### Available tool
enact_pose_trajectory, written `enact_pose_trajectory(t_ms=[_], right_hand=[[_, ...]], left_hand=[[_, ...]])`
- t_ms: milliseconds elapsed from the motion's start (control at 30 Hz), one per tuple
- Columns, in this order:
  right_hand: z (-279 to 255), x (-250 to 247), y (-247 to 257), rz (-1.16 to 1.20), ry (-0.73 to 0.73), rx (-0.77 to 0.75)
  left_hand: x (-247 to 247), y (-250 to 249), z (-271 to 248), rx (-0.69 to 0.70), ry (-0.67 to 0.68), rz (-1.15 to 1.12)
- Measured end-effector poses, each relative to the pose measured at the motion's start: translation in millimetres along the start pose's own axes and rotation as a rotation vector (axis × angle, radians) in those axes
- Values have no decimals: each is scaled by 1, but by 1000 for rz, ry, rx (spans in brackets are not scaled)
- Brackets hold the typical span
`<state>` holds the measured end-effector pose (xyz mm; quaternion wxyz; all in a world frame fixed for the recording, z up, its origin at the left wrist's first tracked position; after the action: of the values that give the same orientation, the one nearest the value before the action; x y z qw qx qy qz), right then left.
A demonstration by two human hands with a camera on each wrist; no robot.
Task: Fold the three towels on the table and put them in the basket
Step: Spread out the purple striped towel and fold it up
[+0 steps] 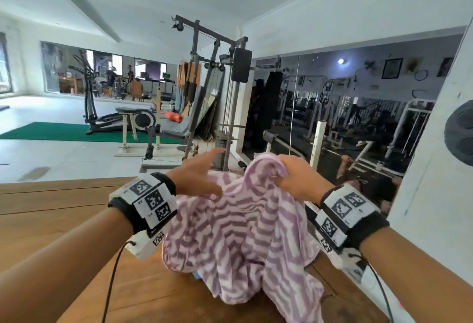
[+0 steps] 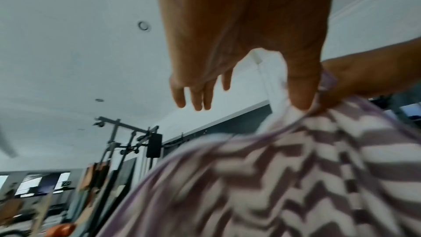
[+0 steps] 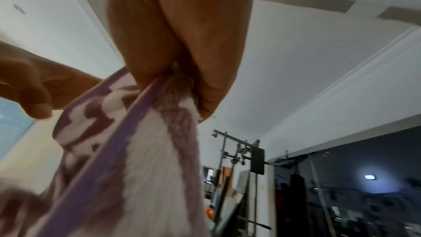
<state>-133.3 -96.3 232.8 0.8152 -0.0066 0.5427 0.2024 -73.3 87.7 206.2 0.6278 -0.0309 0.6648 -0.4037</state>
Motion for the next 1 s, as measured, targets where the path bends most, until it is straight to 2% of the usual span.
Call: enact_pose_trajectory(t_ms=[67, 133, 233, 300, 367, 433, 500, 567, 633, 767, 833, 900, 1000], right_hand=[[8, 5, 30, 113, -50, -103], [14, 19, 51, 182, -38, -170], [9, 40, 52, 132, 38, -149], [-1, 54, 33, 63, 81, -89], [-9, 63, 18, 125, 85, -12], [-9, 67, 20, 166, 52, -28], [-3, 69, 45, 177, 9, -104], [0, 71, 82, 257, 37, -194], [1, 75, 105, 252, 122, -237], [-9, 93, 88, 279, 363, -146], [-13, 94, 72, 263, 335, -88], [-13, 84, 66, 259, 199, -26], [-7, 74, 88, 238, 78, -38]], left_hand=[[13, -24, -16, 108, 46, -97], [10, -31, -23, 116, -88, -180], [-14, -7, -34, -10, -359, -198], [-31, 19, -45, -85, -455, -195], [-41, 54, -54, -206, -491, -140], [-34, 77, -65, -296, -380, -106], [-7, 66, -71, -180, -149, -156], [11, 36, -80, -25, -28, -218], [12, 21, -81, 45, -135, -199], [-16, 43, -87, -70, -402, -185], [-31, 64, -92, -144, -482, -199], [-33, 79, -92, -170, -405, -228], [-12, 62, -100, -8, -62, -357]])
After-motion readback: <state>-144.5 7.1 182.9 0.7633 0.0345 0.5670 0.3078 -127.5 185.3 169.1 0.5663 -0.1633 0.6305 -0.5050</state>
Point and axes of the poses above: each hand's wrist, its own z-axis towards the middle knuckle, its own x-axis out of the palm, y = z × x, the point moved 7 cm from there along z, towards the middle knuckle, and after that the axes turned 10 degrees about -x, right-handed, at the moved point
